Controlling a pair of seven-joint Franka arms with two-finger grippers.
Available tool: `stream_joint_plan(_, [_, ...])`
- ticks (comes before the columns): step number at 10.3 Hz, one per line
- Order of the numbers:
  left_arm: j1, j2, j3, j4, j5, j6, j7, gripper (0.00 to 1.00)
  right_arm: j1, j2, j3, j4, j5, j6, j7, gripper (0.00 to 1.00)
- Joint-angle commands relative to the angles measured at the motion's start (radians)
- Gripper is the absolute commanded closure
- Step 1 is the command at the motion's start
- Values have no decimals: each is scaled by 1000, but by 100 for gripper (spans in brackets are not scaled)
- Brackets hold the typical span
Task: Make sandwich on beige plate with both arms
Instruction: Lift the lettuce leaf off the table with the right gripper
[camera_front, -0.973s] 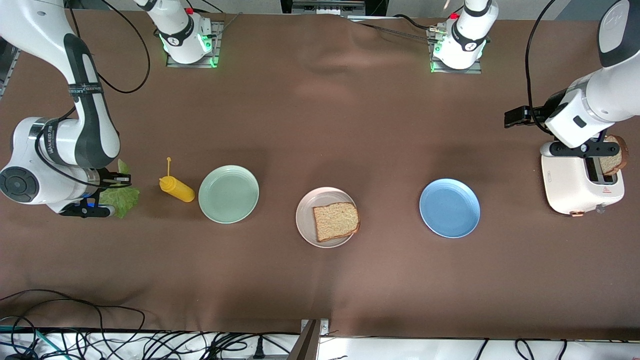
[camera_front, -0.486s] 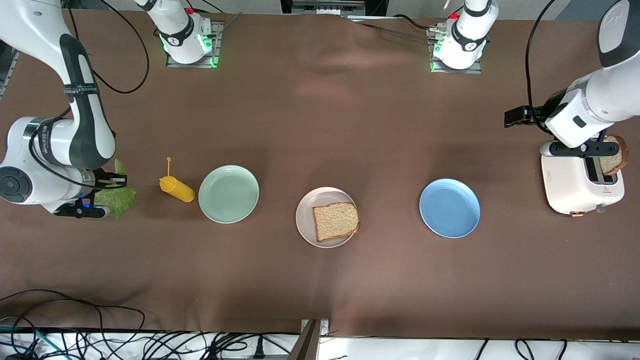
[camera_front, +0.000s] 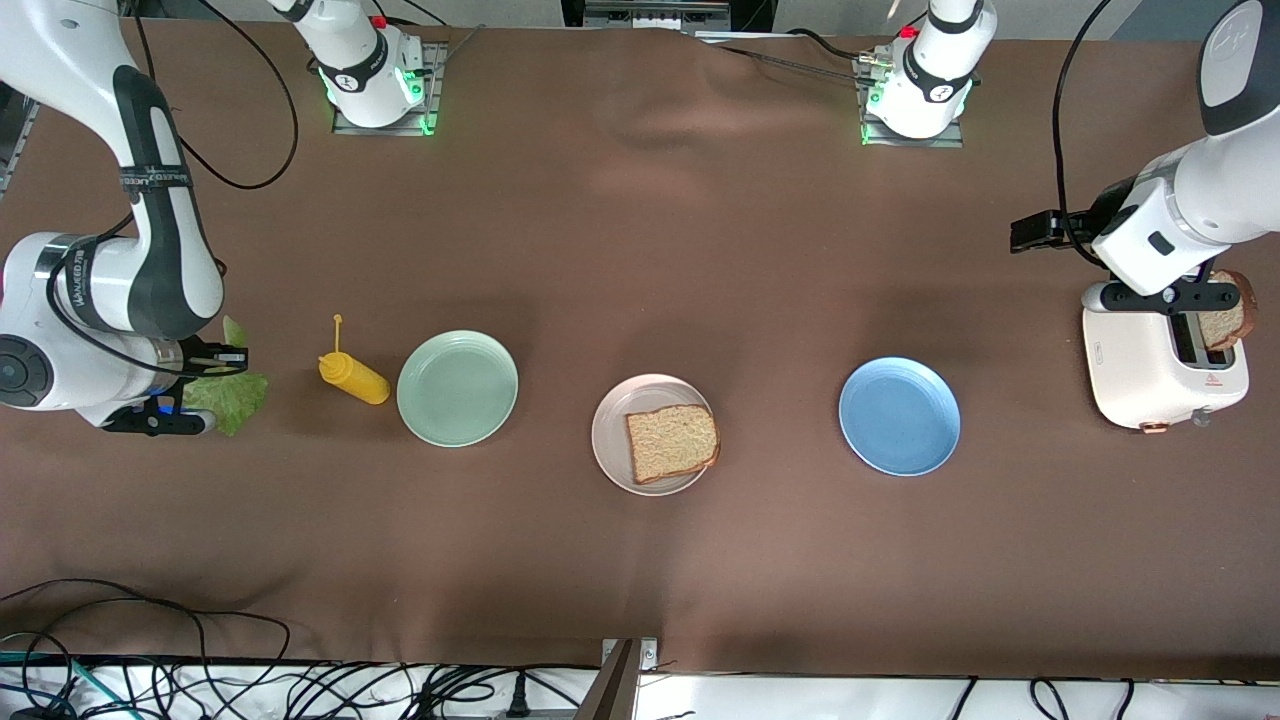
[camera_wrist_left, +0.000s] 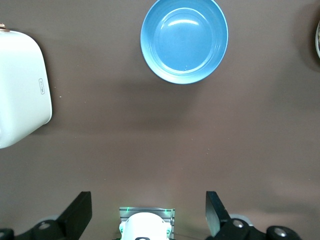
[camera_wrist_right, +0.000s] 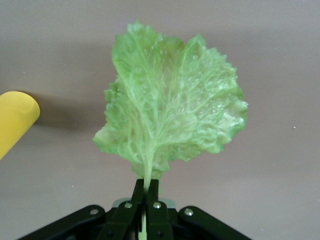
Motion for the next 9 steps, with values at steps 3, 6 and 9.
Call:
stream_joint_plan(3, [-2,-11,-1,-11,29,-7,5,0,-6,19,3,33,-17,-28,-19,100])
stream_joint_plan(6, [-2,-5,-1,-9,29,-6,3,0,-6,19,3,33,-17,-28,-19,100])
stream_joint_plan(9, [0,-5,-1,-11,28,-6,5,0,-4,19,3,33,-18,-28,-32,100])
